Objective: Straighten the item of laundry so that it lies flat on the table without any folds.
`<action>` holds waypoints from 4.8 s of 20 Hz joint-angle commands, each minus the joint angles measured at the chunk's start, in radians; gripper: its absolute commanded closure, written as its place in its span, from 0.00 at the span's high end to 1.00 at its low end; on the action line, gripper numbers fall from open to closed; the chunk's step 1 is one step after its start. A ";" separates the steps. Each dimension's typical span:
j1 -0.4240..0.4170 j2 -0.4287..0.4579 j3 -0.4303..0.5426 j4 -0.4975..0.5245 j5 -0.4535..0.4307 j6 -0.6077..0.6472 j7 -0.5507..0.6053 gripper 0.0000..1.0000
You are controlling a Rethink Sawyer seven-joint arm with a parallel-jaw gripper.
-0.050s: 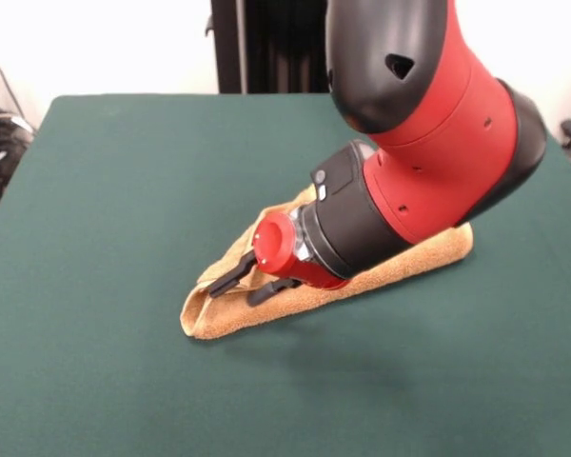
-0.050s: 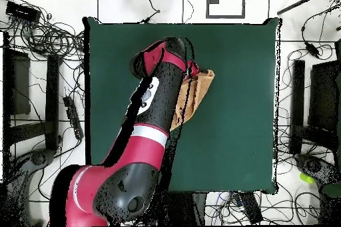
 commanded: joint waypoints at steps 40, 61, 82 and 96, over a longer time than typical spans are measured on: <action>-0.022 -0.046 0.152 0.134 0.179 0.163 0.206 0.00; -0.014 -0.057 0.153 0.188 0.299 0.026 0.337 1.00; -0.027 -0.004 0.161 0.112 0.402 0.206 0.378 1.00; 0.009 0.046 0.056 0.096 0.315 0.071 0.349 1.00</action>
